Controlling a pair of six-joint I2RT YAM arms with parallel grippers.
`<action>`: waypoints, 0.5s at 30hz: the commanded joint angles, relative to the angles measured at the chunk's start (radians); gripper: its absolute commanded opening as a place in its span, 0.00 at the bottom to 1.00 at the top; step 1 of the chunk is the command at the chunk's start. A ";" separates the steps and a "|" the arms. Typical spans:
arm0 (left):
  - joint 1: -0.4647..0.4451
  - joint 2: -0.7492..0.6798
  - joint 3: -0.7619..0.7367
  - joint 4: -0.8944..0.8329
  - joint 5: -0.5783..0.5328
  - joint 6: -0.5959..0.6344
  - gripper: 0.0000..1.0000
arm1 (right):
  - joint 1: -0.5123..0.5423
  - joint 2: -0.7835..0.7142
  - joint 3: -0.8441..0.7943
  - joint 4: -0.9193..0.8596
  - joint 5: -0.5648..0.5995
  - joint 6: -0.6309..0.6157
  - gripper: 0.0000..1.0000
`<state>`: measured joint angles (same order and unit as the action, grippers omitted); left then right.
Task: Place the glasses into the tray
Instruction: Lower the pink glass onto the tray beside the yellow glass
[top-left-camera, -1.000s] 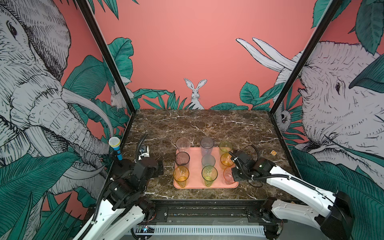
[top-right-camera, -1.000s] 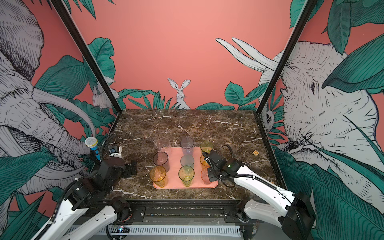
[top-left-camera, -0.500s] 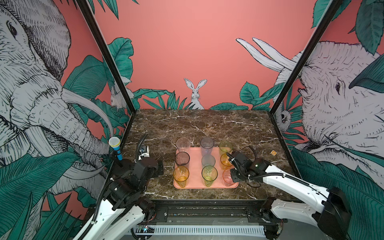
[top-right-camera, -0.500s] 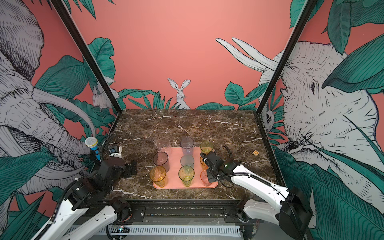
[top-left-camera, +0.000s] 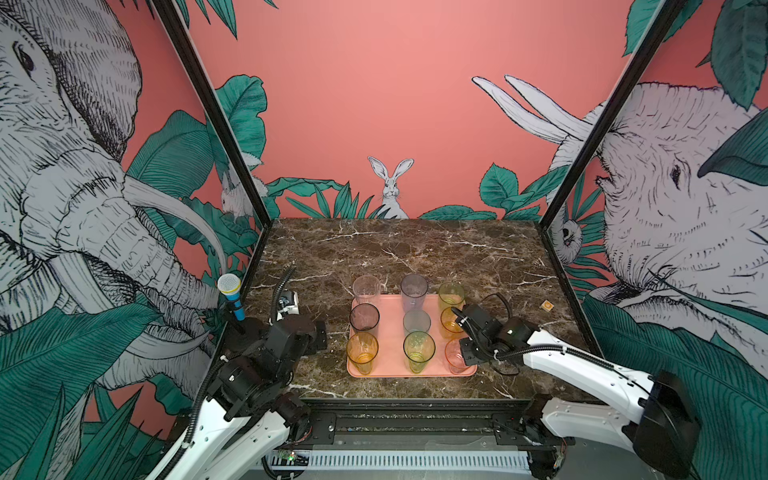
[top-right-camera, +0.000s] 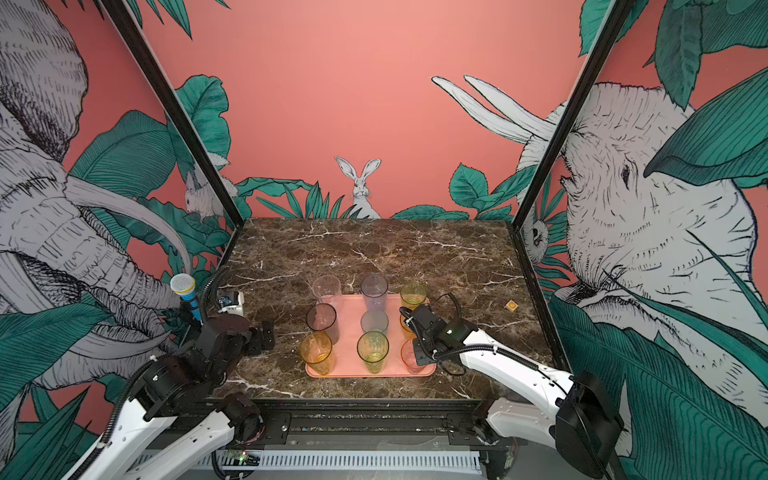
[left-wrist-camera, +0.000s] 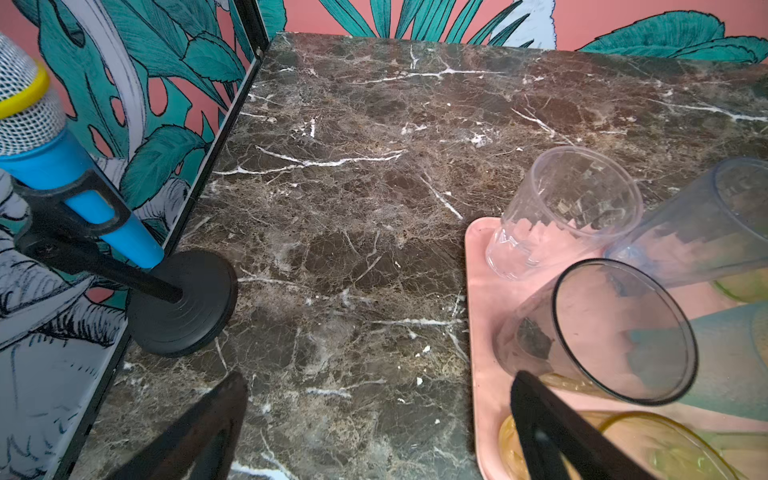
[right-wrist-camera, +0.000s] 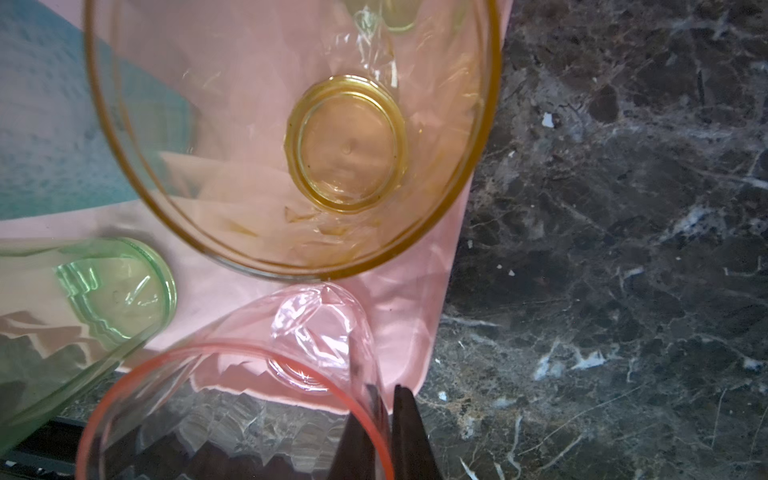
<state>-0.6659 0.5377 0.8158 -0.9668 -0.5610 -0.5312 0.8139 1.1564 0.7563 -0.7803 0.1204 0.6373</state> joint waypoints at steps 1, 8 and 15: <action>0.002 0.002 -0.012 0.002 -0.008 -0.011 0.99 | 0.007 0.013 -0.012 -0.003 0.013 0.016 0.06; 0.002 0.004 -0.014 0.002 -0.008 -0.010 0.99 | 0.007 0.003 0.003 -0.020 0.011 0.015 0.21; 0.002 0.004 -0.012 0.001 -0.008 -0.012 0.99 | 0.007 -0.011 0.037 -0.044 -0.004 0.010 0.32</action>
<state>-0.6659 0.5377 0.8150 -0.9668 -0.5610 -0.5312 0.8150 1.1599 0.7624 -0.7925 0.1146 0.6441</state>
